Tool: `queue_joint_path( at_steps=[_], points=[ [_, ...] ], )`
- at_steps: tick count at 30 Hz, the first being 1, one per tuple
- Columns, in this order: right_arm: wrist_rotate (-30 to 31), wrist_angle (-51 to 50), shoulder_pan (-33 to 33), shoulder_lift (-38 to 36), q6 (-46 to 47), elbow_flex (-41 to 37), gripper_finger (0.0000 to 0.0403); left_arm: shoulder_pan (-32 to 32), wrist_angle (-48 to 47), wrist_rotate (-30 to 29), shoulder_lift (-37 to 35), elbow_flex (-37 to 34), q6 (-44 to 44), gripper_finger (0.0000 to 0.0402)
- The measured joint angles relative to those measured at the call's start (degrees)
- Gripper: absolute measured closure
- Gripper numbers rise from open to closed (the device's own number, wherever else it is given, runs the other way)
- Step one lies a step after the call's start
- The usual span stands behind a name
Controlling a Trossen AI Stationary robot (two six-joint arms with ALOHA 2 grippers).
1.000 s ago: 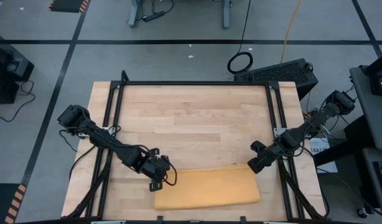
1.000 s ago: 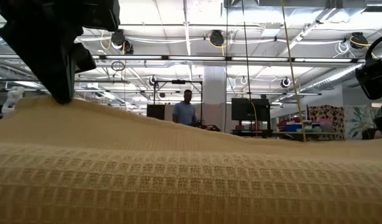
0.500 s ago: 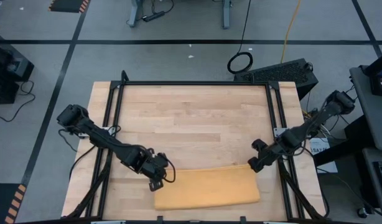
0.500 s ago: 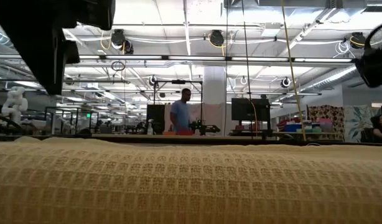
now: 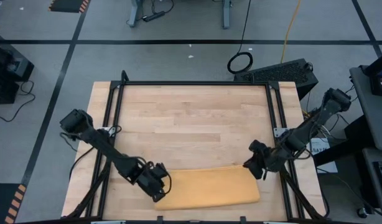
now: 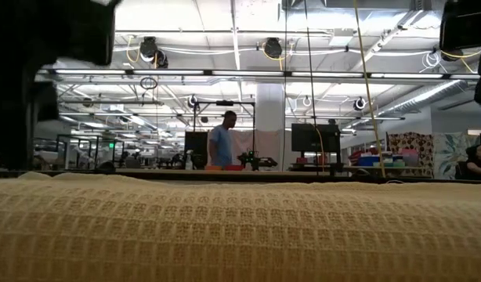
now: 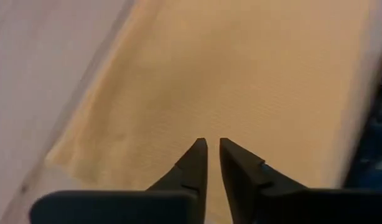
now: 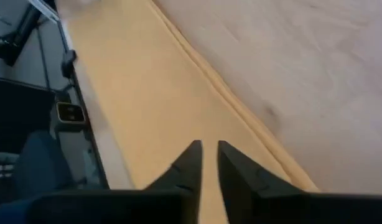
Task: Roll towel
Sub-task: Roll the yellow towel
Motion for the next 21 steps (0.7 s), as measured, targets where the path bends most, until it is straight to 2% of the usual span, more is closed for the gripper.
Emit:
queue_joint_path(
  at_steps=[2,5,9,13,16,21],
  points=[
    [2.38,7.02,1.3,1.94,-0.58,-2.29,0.0388,-0.21,-1.27,0.0,1.99,-0.3,-0.02,0.037],
    [4.24,17.67,2.62,5.02,-3.61,-5.85,0.0393,0.14,-1.44,1.04,3.91,-0.3,0.12,0.038],
    [3.84,26.46,3.8,9.17,-4.57,-8.2,0.0391,1.26,-3.07,8.2,3.28,-0.18,-0.2,0.0382],
    [3.86,31.63,5.29,11.56,-5.4,-8.2,0.0401,2.0,-13.46,14.16,1.3,2.08,-4.1,0.0382],
    [3.82,35.06,5.71,12.61,-6.42,-8.2,0.04,2.02,-16.26,13.54,-1.52,3.62,-4.34,0.0382],
    [3.84,38.85,5.88,12.88,-8.42,-8.2,0.0402,2.18,-18.7,7.46,-6.31,5.97,-8.41,0.0382]
  ],
)
